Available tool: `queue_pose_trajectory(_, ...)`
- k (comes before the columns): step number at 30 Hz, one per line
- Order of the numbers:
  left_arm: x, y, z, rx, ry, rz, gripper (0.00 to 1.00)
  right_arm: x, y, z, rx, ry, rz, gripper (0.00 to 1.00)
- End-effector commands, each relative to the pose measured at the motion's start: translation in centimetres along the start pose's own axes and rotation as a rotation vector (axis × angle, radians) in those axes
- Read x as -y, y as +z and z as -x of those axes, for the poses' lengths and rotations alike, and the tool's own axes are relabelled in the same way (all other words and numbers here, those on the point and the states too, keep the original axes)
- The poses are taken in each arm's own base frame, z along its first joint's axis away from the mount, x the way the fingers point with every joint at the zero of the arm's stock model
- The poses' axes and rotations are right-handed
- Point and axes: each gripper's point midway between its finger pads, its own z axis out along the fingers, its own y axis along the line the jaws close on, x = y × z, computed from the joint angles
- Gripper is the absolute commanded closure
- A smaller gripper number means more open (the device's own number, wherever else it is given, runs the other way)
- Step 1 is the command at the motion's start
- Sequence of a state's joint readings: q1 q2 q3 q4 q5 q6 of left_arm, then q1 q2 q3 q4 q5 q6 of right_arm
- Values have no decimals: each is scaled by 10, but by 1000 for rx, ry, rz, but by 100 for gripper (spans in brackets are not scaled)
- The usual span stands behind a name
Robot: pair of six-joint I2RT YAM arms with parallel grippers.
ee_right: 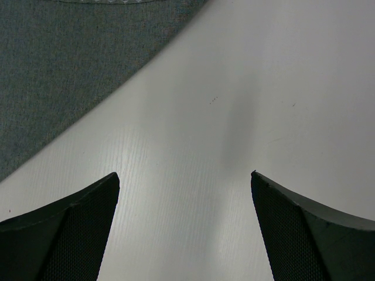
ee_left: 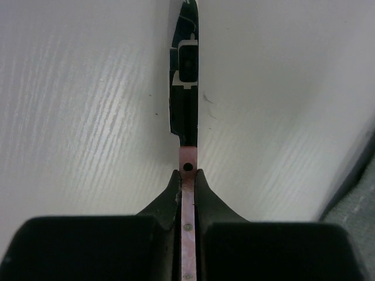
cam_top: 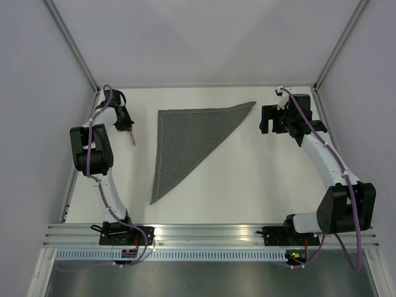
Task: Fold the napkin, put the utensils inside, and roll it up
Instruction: Pick up the knife at the center of the board, then place the knife on the napkin.
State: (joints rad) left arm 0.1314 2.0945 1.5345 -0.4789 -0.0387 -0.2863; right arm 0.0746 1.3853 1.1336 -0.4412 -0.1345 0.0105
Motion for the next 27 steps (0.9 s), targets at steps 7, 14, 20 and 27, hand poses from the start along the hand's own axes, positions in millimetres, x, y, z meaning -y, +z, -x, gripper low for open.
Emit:
queue_pose_trajectory(7, 88, -116, 46, 214, 226, -396, 98, -1, -6, 2, 15, -7, -6, 2)
queue_pose_trajectory(14, 191, -160, -26, 183, 601, -664, 98, -1, -4, -1, 7, -5, -1, 2)
queue_pose_trajectory(20, 245, -174, -99, 78, 782, -821, 98, -1, -2, -3, 4, -6, -1, 2)
queue_pose_trajectory(27, 283, -159, -159, -29, 908, -857, 98, 0, 0, -4, -1, -4, -7, 2)
